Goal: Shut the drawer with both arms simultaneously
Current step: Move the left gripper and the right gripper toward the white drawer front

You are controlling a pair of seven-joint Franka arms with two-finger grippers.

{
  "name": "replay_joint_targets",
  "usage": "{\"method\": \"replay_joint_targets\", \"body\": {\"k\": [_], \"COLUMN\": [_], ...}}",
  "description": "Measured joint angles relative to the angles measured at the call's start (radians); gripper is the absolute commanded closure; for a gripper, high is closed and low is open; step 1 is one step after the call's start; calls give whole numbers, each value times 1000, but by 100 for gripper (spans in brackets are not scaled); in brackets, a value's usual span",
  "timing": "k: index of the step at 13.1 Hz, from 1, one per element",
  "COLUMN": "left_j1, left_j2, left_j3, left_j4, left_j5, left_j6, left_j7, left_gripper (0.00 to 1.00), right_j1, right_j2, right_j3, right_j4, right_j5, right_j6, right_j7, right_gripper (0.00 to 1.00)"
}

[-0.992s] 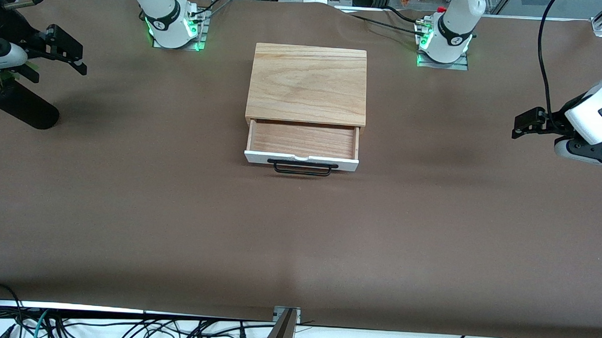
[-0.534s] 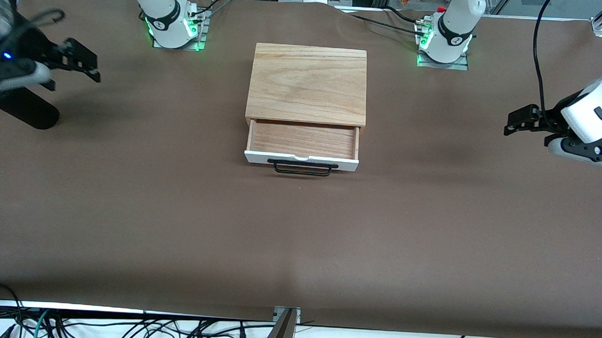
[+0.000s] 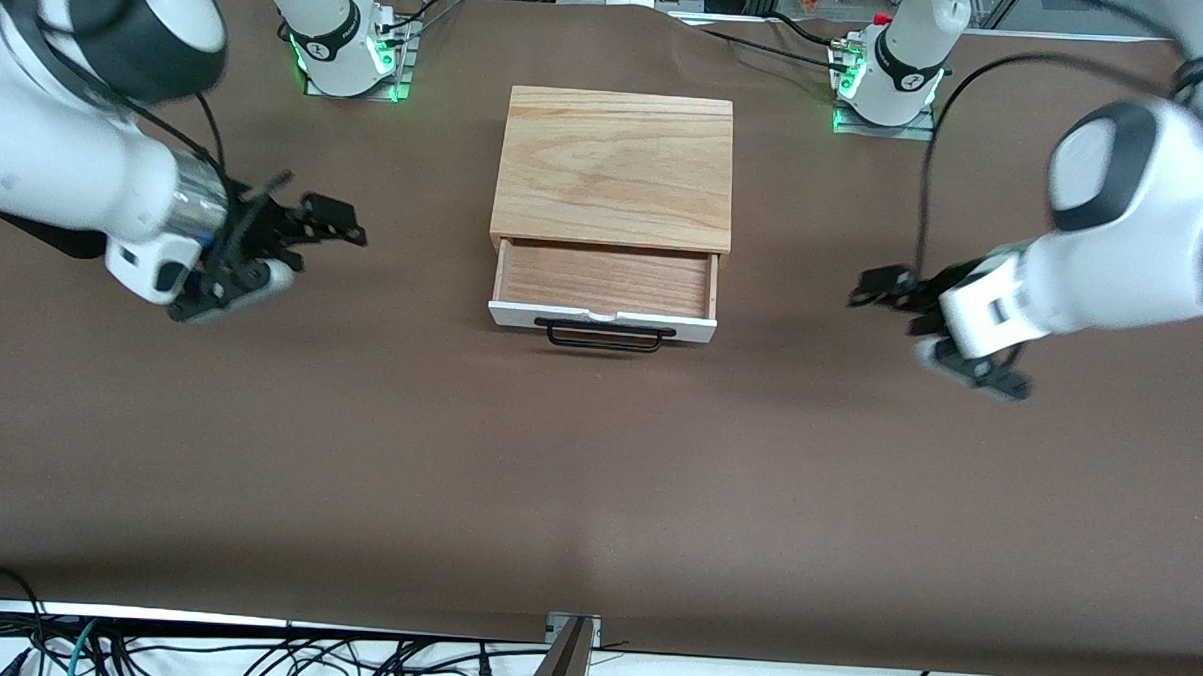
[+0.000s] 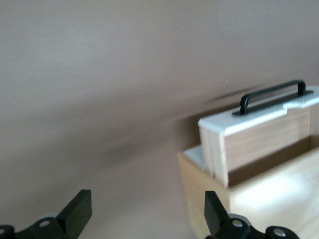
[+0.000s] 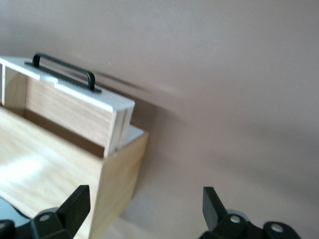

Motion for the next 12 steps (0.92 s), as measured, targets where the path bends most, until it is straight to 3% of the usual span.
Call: {"method": "replay_joint_targets", "body": {"k": [3,5,9,12], "left_j1": [-97,-142,-187,-209], "left_j2": [112,155,230,262], "left_j3": [-3,-3,-2,-2], "left_j4": [2,2,4,5], "left_j5": [-71,-182,-345,-380], "left_j6": [196,275,344,379], "left_j7": [-2,-2,1,1], "left_gripper": [0,0,0,0], "right_j1": [81,119,161,178], "right_j2": [132,213,282,312], "right_j3": [2,2,2,2], "right_j4": [-1,1,7,15], "right_j5": [136,234,264,267], "right_j6": [148,226,322,392], "right_j7": [6,15,44,45], "right_gripper": [0,0,0,0]}}
